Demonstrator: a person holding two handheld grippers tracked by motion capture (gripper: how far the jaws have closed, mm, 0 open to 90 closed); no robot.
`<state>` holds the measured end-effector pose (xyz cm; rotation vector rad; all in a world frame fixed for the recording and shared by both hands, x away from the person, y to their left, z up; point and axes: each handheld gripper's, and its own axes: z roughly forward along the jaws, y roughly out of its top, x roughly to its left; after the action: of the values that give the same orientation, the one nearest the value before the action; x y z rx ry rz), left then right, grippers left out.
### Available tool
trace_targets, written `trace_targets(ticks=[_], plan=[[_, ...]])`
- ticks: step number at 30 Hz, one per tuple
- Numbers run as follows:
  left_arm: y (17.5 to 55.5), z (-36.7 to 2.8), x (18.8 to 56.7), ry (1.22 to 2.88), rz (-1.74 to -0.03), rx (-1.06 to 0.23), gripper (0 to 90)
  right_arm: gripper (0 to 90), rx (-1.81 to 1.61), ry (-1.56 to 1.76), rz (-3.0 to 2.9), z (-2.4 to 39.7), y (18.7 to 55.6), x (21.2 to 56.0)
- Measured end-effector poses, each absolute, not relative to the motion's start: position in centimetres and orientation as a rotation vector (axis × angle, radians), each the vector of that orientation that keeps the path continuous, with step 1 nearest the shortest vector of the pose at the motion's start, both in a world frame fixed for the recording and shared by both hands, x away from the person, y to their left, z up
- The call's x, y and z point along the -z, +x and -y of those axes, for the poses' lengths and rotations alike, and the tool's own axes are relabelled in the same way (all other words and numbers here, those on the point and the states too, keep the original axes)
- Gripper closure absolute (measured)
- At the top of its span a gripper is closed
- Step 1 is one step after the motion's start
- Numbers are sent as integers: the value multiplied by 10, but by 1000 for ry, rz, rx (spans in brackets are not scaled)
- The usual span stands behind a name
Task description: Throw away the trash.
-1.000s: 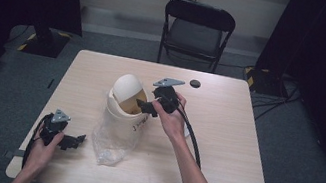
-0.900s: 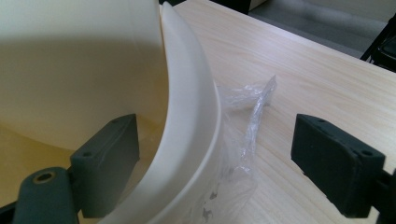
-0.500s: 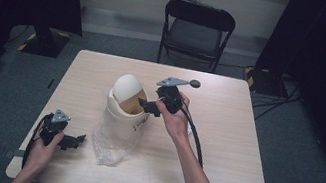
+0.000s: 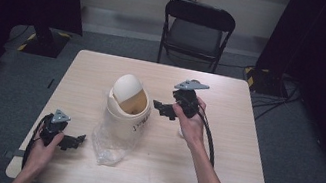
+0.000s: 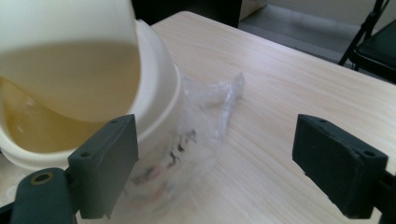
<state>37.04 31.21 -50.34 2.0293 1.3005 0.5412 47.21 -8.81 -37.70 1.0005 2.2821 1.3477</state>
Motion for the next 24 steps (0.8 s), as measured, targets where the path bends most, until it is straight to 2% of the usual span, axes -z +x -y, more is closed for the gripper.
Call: trace_targets(ticks=[17,24], plan=[[370,-312,504,2022,-1305,-542,4,176,-1214,1190,-2259,150,473,433],[370,-312,504,2022,-1305,-543,4,199,-1144,1225,-2283,160,468,452]])
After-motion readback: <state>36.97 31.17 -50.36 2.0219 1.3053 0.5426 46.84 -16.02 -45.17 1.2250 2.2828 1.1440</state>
